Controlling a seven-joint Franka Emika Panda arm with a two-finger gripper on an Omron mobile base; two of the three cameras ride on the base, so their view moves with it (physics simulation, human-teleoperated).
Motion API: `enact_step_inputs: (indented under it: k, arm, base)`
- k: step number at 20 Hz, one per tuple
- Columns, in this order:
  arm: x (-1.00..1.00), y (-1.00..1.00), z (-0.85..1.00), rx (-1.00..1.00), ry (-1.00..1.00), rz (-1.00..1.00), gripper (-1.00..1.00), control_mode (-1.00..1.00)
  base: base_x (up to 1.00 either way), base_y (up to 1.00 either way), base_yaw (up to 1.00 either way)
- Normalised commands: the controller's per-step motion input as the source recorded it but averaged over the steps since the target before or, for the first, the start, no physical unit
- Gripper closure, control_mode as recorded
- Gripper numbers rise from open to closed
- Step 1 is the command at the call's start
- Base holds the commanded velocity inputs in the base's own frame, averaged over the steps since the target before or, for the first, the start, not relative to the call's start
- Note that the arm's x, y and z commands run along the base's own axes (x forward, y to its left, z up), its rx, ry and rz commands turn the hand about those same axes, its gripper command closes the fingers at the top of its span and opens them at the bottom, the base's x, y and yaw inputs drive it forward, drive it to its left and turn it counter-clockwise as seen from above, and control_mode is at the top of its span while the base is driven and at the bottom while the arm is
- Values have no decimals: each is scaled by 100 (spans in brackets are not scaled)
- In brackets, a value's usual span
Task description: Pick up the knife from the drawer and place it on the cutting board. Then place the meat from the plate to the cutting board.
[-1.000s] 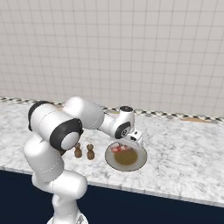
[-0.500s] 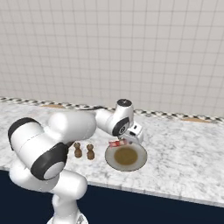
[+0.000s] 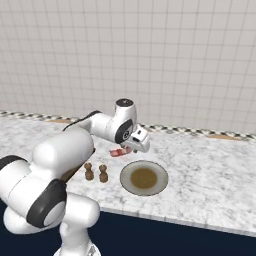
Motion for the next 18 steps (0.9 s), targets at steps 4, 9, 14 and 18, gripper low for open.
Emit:
enact_step_inputs:
  k: [4,9,14,18]
  arm:
    - [0,81,12,0,0,-1,100,-100]
    - [0,90,1,0,0,0,100,-100]
    - [-1,92,5,0,0,0,100,-100]
    - [-4,87,4,0,0,0,100,-100]
  base:
    - [0,0,0]
    - [0,0,0]
    - [0,0,0]
    - [0,0,0]
